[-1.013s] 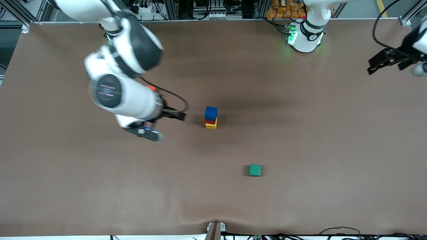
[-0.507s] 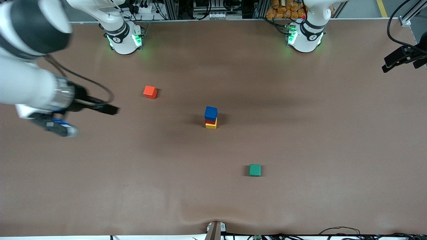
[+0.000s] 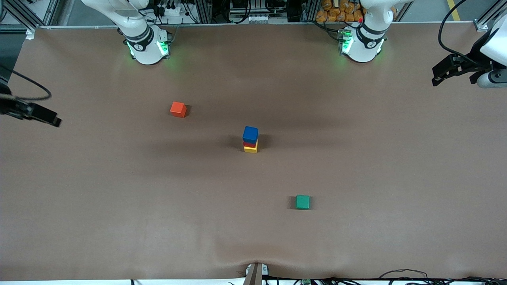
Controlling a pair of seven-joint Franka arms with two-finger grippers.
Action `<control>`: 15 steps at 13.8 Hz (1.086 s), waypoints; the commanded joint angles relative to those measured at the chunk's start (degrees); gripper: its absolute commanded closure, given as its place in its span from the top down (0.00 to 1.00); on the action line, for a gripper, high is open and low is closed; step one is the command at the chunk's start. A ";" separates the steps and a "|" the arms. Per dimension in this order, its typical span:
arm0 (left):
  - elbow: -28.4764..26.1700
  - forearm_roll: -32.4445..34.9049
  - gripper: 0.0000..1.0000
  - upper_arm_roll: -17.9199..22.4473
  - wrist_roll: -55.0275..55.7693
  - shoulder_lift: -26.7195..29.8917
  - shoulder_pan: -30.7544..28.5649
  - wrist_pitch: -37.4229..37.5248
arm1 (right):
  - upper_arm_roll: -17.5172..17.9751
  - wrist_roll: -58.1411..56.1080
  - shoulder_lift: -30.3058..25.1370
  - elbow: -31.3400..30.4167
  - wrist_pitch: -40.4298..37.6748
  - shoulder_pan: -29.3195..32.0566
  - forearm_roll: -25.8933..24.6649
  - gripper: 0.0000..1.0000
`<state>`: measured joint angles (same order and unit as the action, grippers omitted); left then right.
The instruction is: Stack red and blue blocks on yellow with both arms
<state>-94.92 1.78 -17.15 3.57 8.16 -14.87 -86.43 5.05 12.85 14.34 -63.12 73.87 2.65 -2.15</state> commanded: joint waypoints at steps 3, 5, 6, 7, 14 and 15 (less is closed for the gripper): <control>3.76 -0.99 1.00 -0.08 -0.49 -1.21 -0.16 1.26 | 1.10 -1.07 -13.52 -20.94 8.54 1.75 0.21 1.00; 4.13 -0.99 1.00 -0.08 -0.49 -1.30 -0.16 1.17 | 1.19 -1.07 -20.37 -31.32 13.73 1.57 0.21 1.00; 4.21 -0.99 1.00 -0.16 -0.66 -1.30 -0.07 1.17 | 1.19 -1.77 -21.45 -32.76 13.49 1.57 0.21 1.00; 4.21 -0.99 1.00 -0.51 -0.75 -1.30 -0.16 1.17 | 1.28 -4.56 -21.55 -32.42 12.79 1.48 0.21 1.00; 6.41 -1.16 1.00 -0.60 -1.10 -3.85 -0.07 0.91 | 1.28 -8.63 -18.40 -26.02 12.62 1.92 0.30 1.00; 6.33 -1.34 1.00 -0.60 -1.10 -3.85 -0.16 0.91 | 1.37 -8.63 -16.90 -23.65 11.57 1.66 0.30 1.00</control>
<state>-90.35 1.78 -17.58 3.31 5.39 -14.82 -86.47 5.49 5.48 -5.13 -91.28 86.95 3.01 -2.12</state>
